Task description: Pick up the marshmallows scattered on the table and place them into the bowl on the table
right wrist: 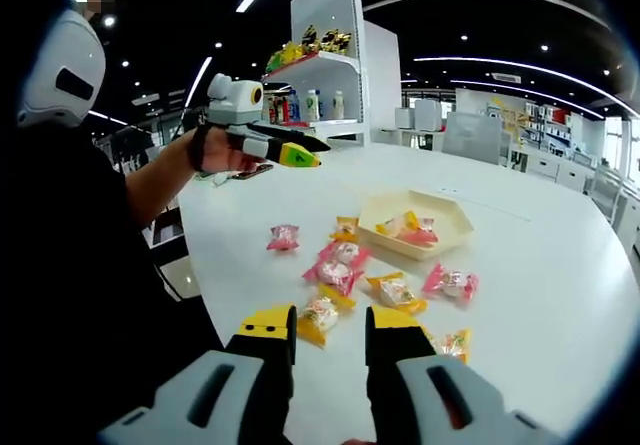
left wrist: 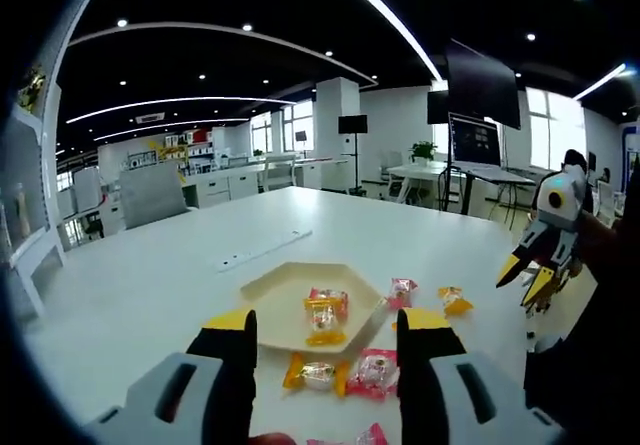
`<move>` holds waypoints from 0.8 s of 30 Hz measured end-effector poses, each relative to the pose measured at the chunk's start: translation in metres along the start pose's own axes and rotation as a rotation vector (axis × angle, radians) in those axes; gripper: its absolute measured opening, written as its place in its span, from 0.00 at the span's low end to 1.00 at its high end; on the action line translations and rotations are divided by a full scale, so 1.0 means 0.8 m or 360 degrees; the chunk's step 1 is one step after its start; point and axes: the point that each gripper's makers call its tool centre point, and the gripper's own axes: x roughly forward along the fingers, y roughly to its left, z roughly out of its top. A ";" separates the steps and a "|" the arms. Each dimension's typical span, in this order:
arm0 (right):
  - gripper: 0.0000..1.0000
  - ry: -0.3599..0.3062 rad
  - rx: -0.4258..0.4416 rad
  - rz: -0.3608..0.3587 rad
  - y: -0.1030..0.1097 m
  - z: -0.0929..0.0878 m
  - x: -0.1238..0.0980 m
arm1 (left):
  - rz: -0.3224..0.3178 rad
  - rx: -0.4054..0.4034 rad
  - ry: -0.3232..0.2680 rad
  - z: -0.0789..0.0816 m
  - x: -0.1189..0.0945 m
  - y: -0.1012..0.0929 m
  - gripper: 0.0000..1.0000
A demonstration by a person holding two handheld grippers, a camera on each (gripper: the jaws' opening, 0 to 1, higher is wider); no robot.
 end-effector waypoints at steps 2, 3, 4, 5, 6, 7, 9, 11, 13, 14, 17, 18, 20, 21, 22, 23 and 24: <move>0.28 0.0000 -0.0004 0.0003 0.000 0.001 0.001 | 0.0008 0.0001 -0.0001 -0.001 -0.004 0.001 0.57; 0.28 -0.0001 -0.0005 0.0003 0.000 0.002 0.001 | 0.0012 0.0001 -0.0001 -0.001 -0.005 0.001 0.57; 0.28 -0.0002 -0.0007 0.0003 -0.001 0.003 0.001 | 0.0014 0.0002 0.0000 -0.002 -0.007 0.001 0.57; 0.28 -0.0002 -0.0009 0.0003 -0.001 0.003 0.001 | 0.0017 0.0002 0.0000 -0.003 -0.008 0.001 0.57; 0.28 -0.0002 -0.0011 0.0002 -0.001 0.004 0.001 | 0.0021 0.0001 0.0001 -0.003 -0.009 0.002 0.57; 0.28 -0.0002 -0.0012 0.0001 -0.001 0.004 0.001 | 0.0022 0.0000 0.0001 -0.004 -0.011 0.001 0.57; 0.28 -0.0002 -0.0011 0.0003 -0.001 0.004 0.001 | 0.0017 -0.0017 0.0002 -0.006 -0.012 0.001 0.57; 0.29 0.0001 -0.0014 0.0003 0.000 0.004 0.002 | 0.0020 -0.0023 -0.0001 -0.006 -0.014 0.000 0.57; 0.29 0.0001 -0.0014 0.0003 0.000 0.004 0.002 | 0.0022 -0.0023 -0.0005 -0.006 -0.016 0.000 0.57; 0.29 0.0001 -0.0013 0.0003 0.000 0.004 0.002 | 0.0022 -0.0023 -0.0005 -0.006 -0.017 -0.001 0.57; 0.29 0.0000 -0.0013 0.0006 0.002 0.004 0.003 | 0.0020 -0.0024 -0.0004 -0.008 -0.020 -0.002 0.57; 0.29 0.0002 -0.0013 0.0006 0.002 0.003 0.004 | 0.0021 -0.0024 -0.0002 -0.009 -0.021 -0.003 0.57; 0.29 0.0004 -0.0013 0.0003 0.002 0.002 0.004 | 0.0020 -0.0024 0.0001 -0.010 -0.023 -0.004 0.57; 0.29 0.0004 -0.0008 0.0000 0.001 0.002 0.003 | 0.0019 -0.0023 0.0002 -0.011 -0.025 -0.004 0.57; 0.29 0.0004 -0.0006 -0.0004 0.000 0.002 0.003 | 0.0020 -0.0023 0.0001 -0.011 -0.026 -0.005 0.57; 0.29 0.0005 -0.0005 -0.0005 0.000 0.002 0.003 | 0.0021 -0.0023 0.0001 -0.011 -0.026 -0.005 0.57; 0.29 0.0005 -0.0004 -0.0005 0.000 0.002 0.003 | 0.0022 -0.0023 0.0000 -0.011 -0.027 -0.005 0.57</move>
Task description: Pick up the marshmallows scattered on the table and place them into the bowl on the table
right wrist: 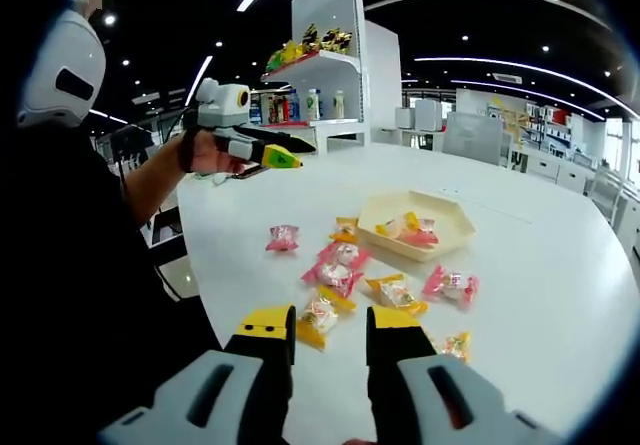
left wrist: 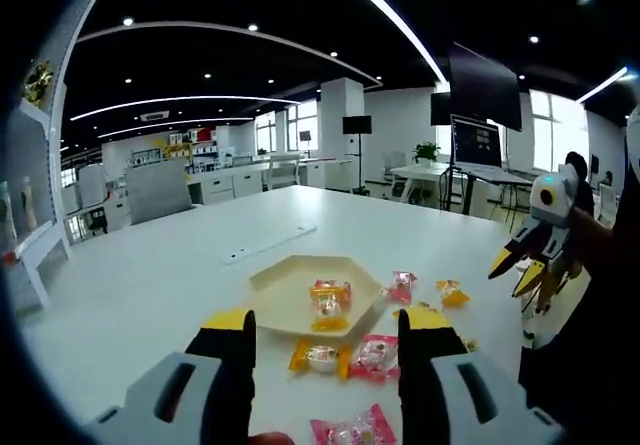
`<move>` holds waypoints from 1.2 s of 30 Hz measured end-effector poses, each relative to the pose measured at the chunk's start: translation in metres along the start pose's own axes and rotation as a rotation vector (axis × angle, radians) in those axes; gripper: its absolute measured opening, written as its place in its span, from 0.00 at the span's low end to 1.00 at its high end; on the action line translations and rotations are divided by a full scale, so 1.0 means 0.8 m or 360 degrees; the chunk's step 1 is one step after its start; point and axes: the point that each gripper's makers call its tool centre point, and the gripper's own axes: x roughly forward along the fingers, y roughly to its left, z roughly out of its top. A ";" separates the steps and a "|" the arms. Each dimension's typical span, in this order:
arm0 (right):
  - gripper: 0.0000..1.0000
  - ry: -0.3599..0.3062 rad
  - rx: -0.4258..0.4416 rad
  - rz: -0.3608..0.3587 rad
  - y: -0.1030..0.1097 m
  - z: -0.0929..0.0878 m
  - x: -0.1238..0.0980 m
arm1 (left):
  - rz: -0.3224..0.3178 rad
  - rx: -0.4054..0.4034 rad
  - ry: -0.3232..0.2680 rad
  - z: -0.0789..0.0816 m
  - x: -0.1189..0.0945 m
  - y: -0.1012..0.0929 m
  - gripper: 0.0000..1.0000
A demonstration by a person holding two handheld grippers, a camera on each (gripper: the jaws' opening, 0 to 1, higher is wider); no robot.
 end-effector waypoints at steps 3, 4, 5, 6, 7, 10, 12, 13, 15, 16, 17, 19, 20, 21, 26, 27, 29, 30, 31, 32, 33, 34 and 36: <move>0.28 0.0000 -0.0002 0.0001 0.000 0.000 0.000 | 0.0008 -0.0001 -0.0002 -0.001 -0.003 0.001 0.57; 0.28 0.0001 -0.0002 0.0002 0.000 0.000 0.000 | 0.0012 -0.0002 -0.0003 -0.001 -0.003 0.002 0.57; 0.28 0.0001 0.0000 0.0001 0.000 -0.001 0.000 | 0.0015 -0.0003 -0.0004 -0.001 -0.004 0.005 0.57; 0.28 0.0000 -0.0001 0.0000 0.000 -0.001 0.000 | 0.0017 -0.0005 -0.0005 -0.001 -0.004 0.007 0.57; 0.28 -0.0001 0.0001 0.0001 -0.001 -0.001 0.000 | 0.0019 -0.0005 -0.0007 -0.001 -0.005 0.008 0.57; 0.28 -0.0004 0.0007 -0.0008 -0.003 -0.002 0.001 | 0.0022 -0.0006 -0.0012 -0.001 -0.006 0.011 0.57; 0.28 -0.0005 0.0006 -0.0018 -0.004 -0.001 0.000 | 0.0021 -0.0006 -0.0016 -0.001 -0.008 0.012 0.57; 0.28 -0.0012 0.0004 -0.0020 -0.004 0.000 -0.001 | 0.0021 -0.0005 -0.0018 -0.001 -0.008 0.012 0.57; 0.28 -0.0019 0.0011 -0.0028 -0.006 0.001 -0.002 | 0.0021 -0.0005 -0.0020 -0.001 -0.010 0.013 0.57; 0.28 -0.0018 0.0011 -0.0032 -0.006 0.000 -0.002 | 0.0022 -0.0005 -0.0020 -0.001 -0.010 0.014 0.57; 0.28 -0.0016 0.0014 -0.0034 -0.007 0.000 -0.002 | 0.0023 -0.0004 -0.0018 -0.002 -0.011 0.015 0.57; 0.28 -0.0012 0.0017 -0.0037 -0.008 -0.001 -0.003 | 0.0029 -0.0004 -0.0020 -0.002 -0.012 0.017 0.57; 0.29 -0.0012 0.0018 -0.0037 -0.008 -0.001 -0.003 | 0.0032 -0.0007 -0.0022 -0.002 -0.013 0.018 0.57; 0.29 -0.0012 0.0019 -0.0040 -0.008 -0.001 -0.003 | 0.0034 -0.0008 -0.0024 -0.002 -0.014 0.019 0.57; 0.29 -0.0013 0.0021 -0.0050 -0.010 -0.001 -0.004 | 0.0045 -0.0010 -0.0026 -0.003 -0.018 0.021 0.57; 0.29 -0.0013 0.0020 -0.0050 -0.010 -0.001 -0.004 | 0.0049 -0.0010 -0.0024 -0.004 -0.020 0.021 0.57; 0.29 -0.0013 0.0018 -0.0051 -0.010 -0.001 -0.005 | 0.0055 -0.0008 -0.0022 -0.004 -0.023 0.022 0.57; 0.29 -0.0011 0.0019 -0.0054 -0.010 -0.002 -0.005 | 0.0058 -0.0008 -0.0022 -0.005 -0.024 0.023 0.57; 0.29 -0.0011 0.0019 -0.0055 -0.011 -0.002 -0.005 | 0.0062 -0.0010 -0.0022 -0.005 -0.025 0.023 0.57; 0.29 -0.0010 0.0019 -0.0056 -0.011 -0.003 -0.005 | 0.0070 -0.0013 -0.0021 -0.006 -0.027 0.025 0.57; 0.29 -0.0008 0.0019 -0.0058 -0.011 -0.003 -0.006 | 0.0075 -0.0014 -0.0020 -0.007 -0.029 0.025 0.57; 0.29 -0.0008 0.0018 -0.0059 -0.012 -0.004 -0.006 | 0.0078 -0.0017 -0.0018 -0.009 -0.030 0.026 0.57; 0.29 -0.0007 0.0018 -0.0061 -0.013 -0.004 -0.006 | 0.0082 -0.0021 -0.0014 -0.012 -0.033 0.026 0.57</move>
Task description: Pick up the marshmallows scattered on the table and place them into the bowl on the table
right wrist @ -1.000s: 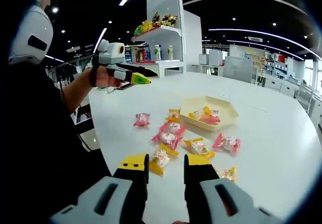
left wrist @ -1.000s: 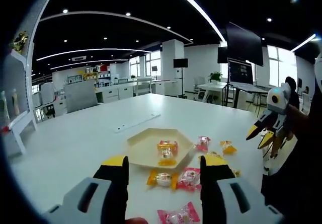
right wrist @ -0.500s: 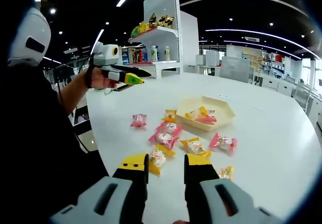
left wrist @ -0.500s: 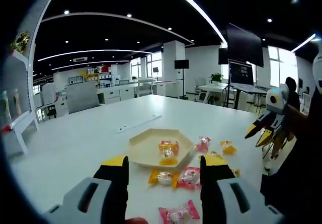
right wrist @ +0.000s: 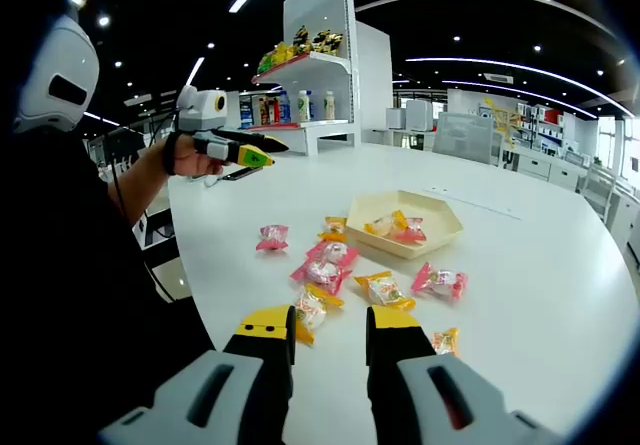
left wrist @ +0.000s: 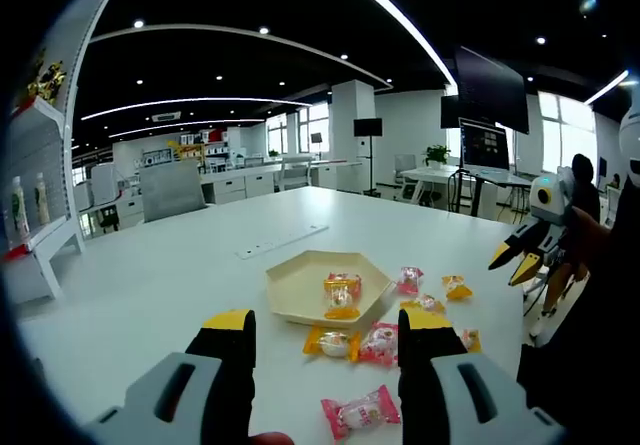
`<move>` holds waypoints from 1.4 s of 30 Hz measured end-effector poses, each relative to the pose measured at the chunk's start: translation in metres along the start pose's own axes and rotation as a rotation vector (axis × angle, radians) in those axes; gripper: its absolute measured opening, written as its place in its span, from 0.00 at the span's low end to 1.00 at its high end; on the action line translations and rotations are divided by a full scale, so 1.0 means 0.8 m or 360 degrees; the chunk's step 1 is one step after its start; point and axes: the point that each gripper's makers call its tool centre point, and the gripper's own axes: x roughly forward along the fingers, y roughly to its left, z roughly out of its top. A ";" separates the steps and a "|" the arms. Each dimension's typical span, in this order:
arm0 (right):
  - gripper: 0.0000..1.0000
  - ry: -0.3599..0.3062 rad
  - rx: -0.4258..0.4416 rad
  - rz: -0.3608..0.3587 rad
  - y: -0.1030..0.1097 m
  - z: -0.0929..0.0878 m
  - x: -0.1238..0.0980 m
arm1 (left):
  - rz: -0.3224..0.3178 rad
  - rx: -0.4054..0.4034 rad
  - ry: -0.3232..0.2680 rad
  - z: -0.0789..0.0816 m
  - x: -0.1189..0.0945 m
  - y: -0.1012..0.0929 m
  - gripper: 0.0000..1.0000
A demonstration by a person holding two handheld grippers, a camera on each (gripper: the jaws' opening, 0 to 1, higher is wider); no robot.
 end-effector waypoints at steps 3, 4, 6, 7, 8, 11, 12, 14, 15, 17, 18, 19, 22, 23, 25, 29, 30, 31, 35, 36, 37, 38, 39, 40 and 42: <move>0.29 0.0002 -0.0006 0.0007 0.001 0.000 -0.001 | 0.0006 -0.0008 0.0013 -0.006 -0.005 0.000 0.57; 0.29 0.0003 -0.0008 0.0007 0.000 0.000 -0.001 | 0.0009 -0.0010 0.0017 -0.008 -0.007 0.001 0.57; 0.29 0.0005 -0.0010 0.0007 -0.001 0.000 -0.001 | 0.0014 -0.0015 0.0025 -0.011 -0.011 0.001 0.57; 0.29 0.0005 -0.0011 0.0006 -0.002 0.000 -0.001 | 0.0014 -0.0017 0.0027 -0.012 -0.012 0.001 0.57; 0.29 0.0006 -0.0012 0.0006 -0.002 0.000 -0.001 | 0.0013 -0.0022 0.0029 -0.013 -0.013 0.001 0.57; 0.29 0.0006 -0.0018 0.0009 -0.002 0.002 0.000 | 0.0012 -0.0034 0.0034 -0.015 -0.016 0.001 0.57; 0.29 0.0005 -0.0020 0.0009 -0.003 0.002 0.000 | 0.0013 -0.0034 0.0036 -0.016 -0.017 0.001 0.57; 0.29 0.0005 -0.0021 0.0010 -0.003 0.002 0.001 | 0.0015 -0.0034 0.0044 -0.018 -0.019 0.001 0.57; 0.29 0.0006 -0.0022 0.0010 -0.003 0.002 0.001 | 0.0014 -0.0035 0.0048 -0.020 -0.021 0.001 0.57; 0.30 0.0008 -0.0024 0.0010 -0.004 0.002 0.001 | 0.0013 -0.0036 0.0053 -0.022 -0.024 0.001 0.57; 0.30 0.0008 -0.0023 0.0011 -0.004 0.003 0.001 | 0.0012 -0.0036 0.0055 -0.022 -0.025 0.001 0.57; 0.30 0.0007 -0.0022 0.0009 -0.005 0.003 0.002 | 0.0012 -0.0037 0.0059 -0.024 -0.026 0.001 0.57; 0.30 0.0010 -0.0024 0.0007 -0.007 0.002 0.002 | 0.0020 -0.0041 0.0068 -0.027 -0.031 0.003 0.57; 0.30 0.0010 -0.0023 0.0004 -0.007 0.002 0.002 | 0.0024 -0.0045 0.0072 -0.028 -0.033 0.004 0.57; 0.31 0.0010 -0.0022 0.0003 -0.008 0.002 0.003 | 0.0022 -0.0061 0.0081 -0.032 -0.037 0.005 0.57; 0.31 0.0013 -0.0021 0.0003 -0.009 0.002 0.005 | 0.0024 -0.0077 0.0099 -0.038 -0.043 0.004 0.57; 0.31 0.0013 -0.0021 0.0003 -0.009 0.002 0.005 | 0.0026 -0.0074 0.0104 -0.039 -0.045 0.003 0.57; 0.31 0.0014 -0.0020 0.0003 -0.010 0.001 0.005 | 0.0026 -0.0072 0.0107 -0.040 -0.047 0.003 0.57; 0.31 0.0017 -0.0019 0.0002 -0.011 0.001 0.006 | 0.0023 -0.0072 0.0114 -0.043 -0.054 0.000 0.57; 0.31 0.0017 -0.0018 0.0001 -0.012 0.001 0.006 | 0.0021 -0.0077 0.0112 -0.044 -0.056 0.000 0.57; 0.31 0.0017 -0.0018 0.0002 -0.012 0.001 0.006 | 0.0017 -0.0084 0.0113 -0.045 -0.057 0.000 0.57; 0.31 0.0017 -0.0019 0.0002 -0.013 0.001 0.006 | 0.0016 -0.0093 0.0114 -0.046 -0.058 0.001 0.57; 0.31 0.0018 -0.0020 0.0002 -0.013 0.001 0.007 | 0.0016 -0.0097 0.0114 -0.046 -0.058 0.001 0.57; 0.31 0.0018 -0.0023 0.0002 -0.013 0.001 0.007 | 0.0017 -0.0101 0.0115 -0.048 -0.060 0.001 0.57; 0.31 0.0017 -0.0023 0.0003 -0.013 0.002 0.007 | 0.0017 -0.0102 0.0120 -0.049 -0.061 0.000 0.57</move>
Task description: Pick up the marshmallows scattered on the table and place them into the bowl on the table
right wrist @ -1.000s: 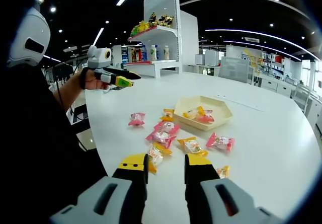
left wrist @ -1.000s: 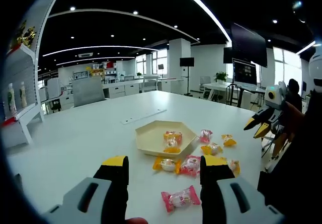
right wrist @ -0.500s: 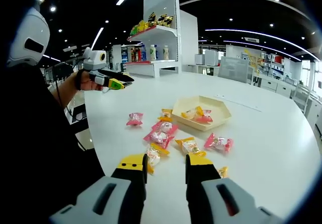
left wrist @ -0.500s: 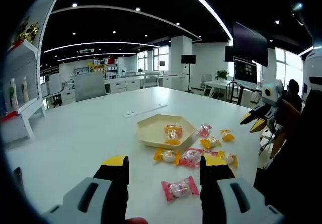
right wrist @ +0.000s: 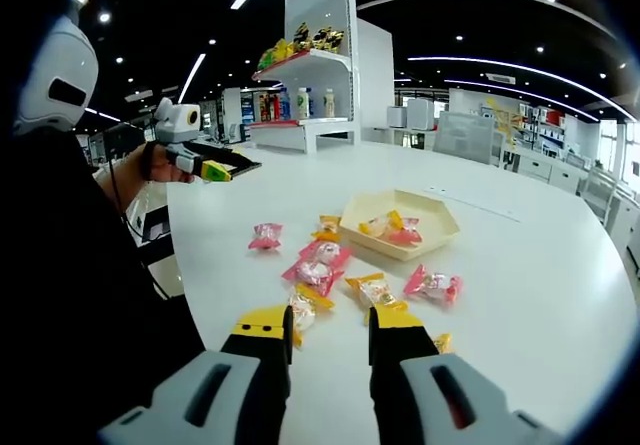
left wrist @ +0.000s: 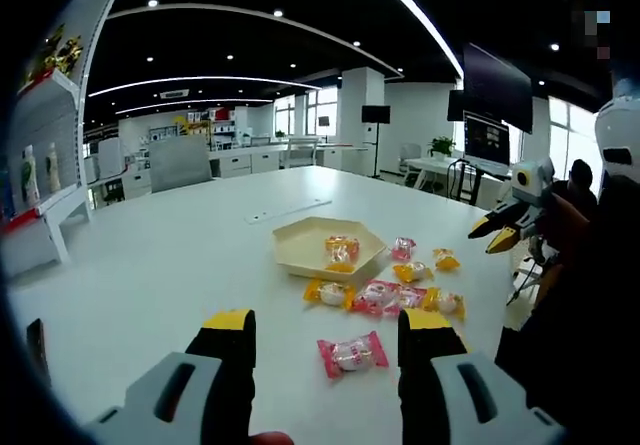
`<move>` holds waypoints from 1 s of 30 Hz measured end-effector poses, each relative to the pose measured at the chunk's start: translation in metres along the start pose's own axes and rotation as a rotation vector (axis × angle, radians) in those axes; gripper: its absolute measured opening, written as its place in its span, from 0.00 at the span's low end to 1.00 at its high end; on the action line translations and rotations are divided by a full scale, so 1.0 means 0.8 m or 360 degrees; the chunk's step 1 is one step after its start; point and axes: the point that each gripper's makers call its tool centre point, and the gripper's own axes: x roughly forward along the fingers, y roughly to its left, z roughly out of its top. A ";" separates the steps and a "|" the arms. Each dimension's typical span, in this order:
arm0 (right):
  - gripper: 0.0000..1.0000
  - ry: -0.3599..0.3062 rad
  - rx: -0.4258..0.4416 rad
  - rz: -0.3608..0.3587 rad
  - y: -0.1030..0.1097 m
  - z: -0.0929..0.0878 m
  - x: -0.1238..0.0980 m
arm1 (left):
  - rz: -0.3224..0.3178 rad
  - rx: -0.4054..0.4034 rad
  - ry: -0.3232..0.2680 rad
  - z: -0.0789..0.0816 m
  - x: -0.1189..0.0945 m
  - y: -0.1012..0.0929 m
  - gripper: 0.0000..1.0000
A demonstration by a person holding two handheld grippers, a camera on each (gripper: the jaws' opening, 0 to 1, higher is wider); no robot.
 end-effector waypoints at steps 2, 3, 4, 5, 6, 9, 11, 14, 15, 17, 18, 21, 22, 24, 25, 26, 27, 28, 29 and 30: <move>0.31 0.0001 -0.0003 0.0001 0.000 0.000 0.000 | -0.0002 -0.0001 0.0005 -0.002 -0.002 -0.001 0.57; 0.31 0.0002 -0.0004 0.0000 0.000 0.000 0.000 | -0.0007 0.0001 0.0008 -0.002 -0.003 -0.003 0.57; 0.31 0.0003 -0.0005 -0.0003 -0.001 0.000 -0.001 | -0.0014 0.0004 0.0013 -0.003 -0.004 -0.006 0.57; 0.31 0.0005 -0.0005 -0.0007 -0.002 0.000 -0.001 | -0.0019 0.0006 0.0016 -0.004 -0.004 -0.008 0.57; 0.31 0.0005 -0.0005 -0.0010 -0.003 0.000 -0.002 | -0.0027 0.0010 0.0021 -0.005 -0.005 -0.011 0.57; 0.31 0.0007 -0.0004 -0.0020 -0.005 -0.001 -0.003 | -0.0047 0.0023 0.0034 -0.007 -0.009 -0.018 0.57; 0.31 0.0007 -0.0003 -0.0023 -0.006 0.000 -0.003 | -0.0050 0.0028 0.0033 -0.007 -0.011 -0.020 0.57; 0.32 0.0006 -0.0006 -0.0023 -0.005 0.000 -0.004 | -0.0051 0.0027 0.0040 -0.009 -0.013 -0.019 0.57; 0.32 0.0006 -0.0007 -0.0023 -0.005 0.001 -0.004 | -0.0047 0.0033 0.0046 -0.011 -0.014 -0.019 0.57; 0.32 0.0006 -0.0010 -0.0023 -0.006 0.001 -0.004 | -0.0044 0.0034 0.0052 -0.012 -0.017 -0.019 0.57; 0.32 0.0007 -0.0011 -0.0025 -0.007 0.001 -0.004 | -0.0048 0.0035 0.0053 -0.013 -0.019 -0.021 0.57; 0.32 0.0000 -0.0012 -0.0029 -0.008 0.002 -0.004 | -0.0069 0.0049 0.0072 -0.016 -0.024 -0.029 0.57; 0.32 -0.0005 -0.0013 -0.0030 -0.009 0.003 -0.005 | -0.0079 0.0055 0.0079 -0.017 -0.025 -0.032 0.57; 0.32 -0.0008 -0.0013 -0.0033 -0.010 0.003 -0.005 | -0.0093 0.0065 0.0089 -0.017 -0.028 -0.037 0.57; 0.32 -0.0008 -0.0014 -0.0036 -0.011 0.003 -0.005 | -0.0098 0.0068 0.0096 -0.017 -0.030 -0.038 0.57; 0.32 -0.0009 -0.0014 -0.0038 -0.012 0.003 -0.006 | -0.0102 0.0071 0.0102 -0.017 -0.031 -0.040 0.57; 0.32 -0.0009 -0.0015 -0.0041 -0.013 0.003 -0.006 | -0.0107 0.0074 0.0108 -0.017 -0.032 -0.041 0.57; 0.32 -0.0010 -0.0014 -0.0045 -0.014 0.003 -0.006 | -0.0106 0.0079 0.0110 -0.016 -0.036 -0.042 0.57; 0.32 -0.0011 -0.0013 -0.0049 -0.016 0.004 -0.007 | -0.0107 0.0082 0.0106 -0.015 -0.037 -0.042 0.57; 0.32 -0.0013 -0.0015 -0.0053 -0.018 0.004 -0.007 | -0.0104 0.0076 0.0095 -0.013 -0.038 -0.042 0.57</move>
